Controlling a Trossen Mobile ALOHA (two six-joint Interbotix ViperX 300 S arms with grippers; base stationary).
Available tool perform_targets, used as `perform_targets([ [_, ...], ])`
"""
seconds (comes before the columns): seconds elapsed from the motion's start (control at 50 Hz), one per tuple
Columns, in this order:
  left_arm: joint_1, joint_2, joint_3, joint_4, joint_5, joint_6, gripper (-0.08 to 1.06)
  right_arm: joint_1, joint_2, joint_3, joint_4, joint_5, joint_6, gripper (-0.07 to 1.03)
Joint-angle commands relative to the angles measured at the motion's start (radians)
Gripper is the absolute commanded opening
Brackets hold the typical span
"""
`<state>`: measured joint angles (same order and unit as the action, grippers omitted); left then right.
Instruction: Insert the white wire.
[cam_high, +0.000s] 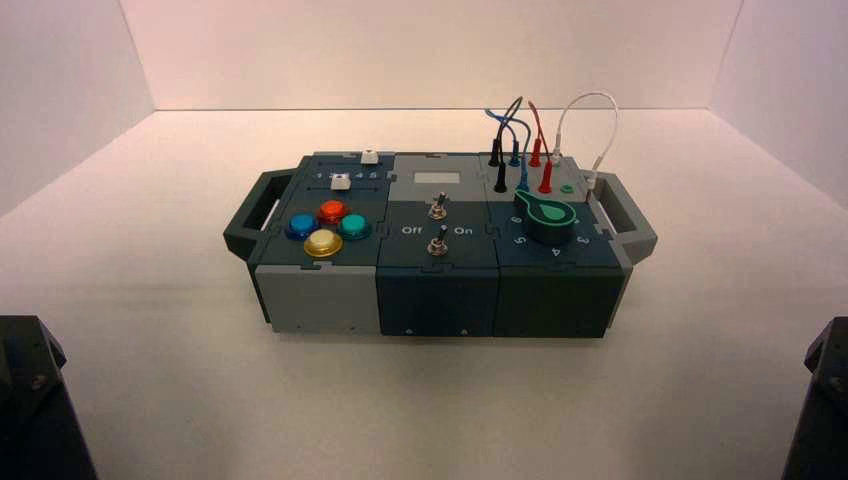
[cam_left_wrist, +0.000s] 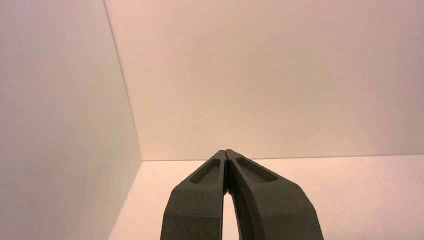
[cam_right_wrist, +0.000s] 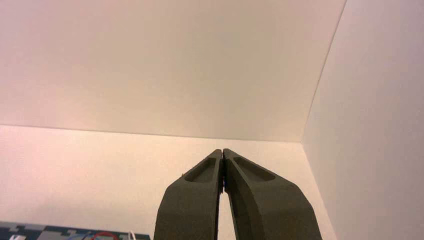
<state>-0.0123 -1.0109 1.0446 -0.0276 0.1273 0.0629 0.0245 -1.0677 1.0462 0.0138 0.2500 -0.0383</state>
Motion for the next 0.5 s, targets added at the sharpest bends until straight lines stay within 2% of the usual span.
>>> perform_targets([
  [0.02, -0.025, 0.003, -0.018, -0.002, 0.0, 0.005, -0.03, 0.005, 0.009, -0.031, 0.006, -0.002, 0.002, -0.01],
  [0.34, -0.061, 0.006, -0.028, -0.003, 0.008, 0.002, -0.03, 0.003, 0.011, -0.028, 0.005, 0.008, -0.002, 0.0],
  [0.5, -0.069, -0.002, -0.035, -0.005, 0.008, 0.002, -0.03, 0.003, 0.011, -0.032, 0.005, 0.009, -0.002, 0.05],
])
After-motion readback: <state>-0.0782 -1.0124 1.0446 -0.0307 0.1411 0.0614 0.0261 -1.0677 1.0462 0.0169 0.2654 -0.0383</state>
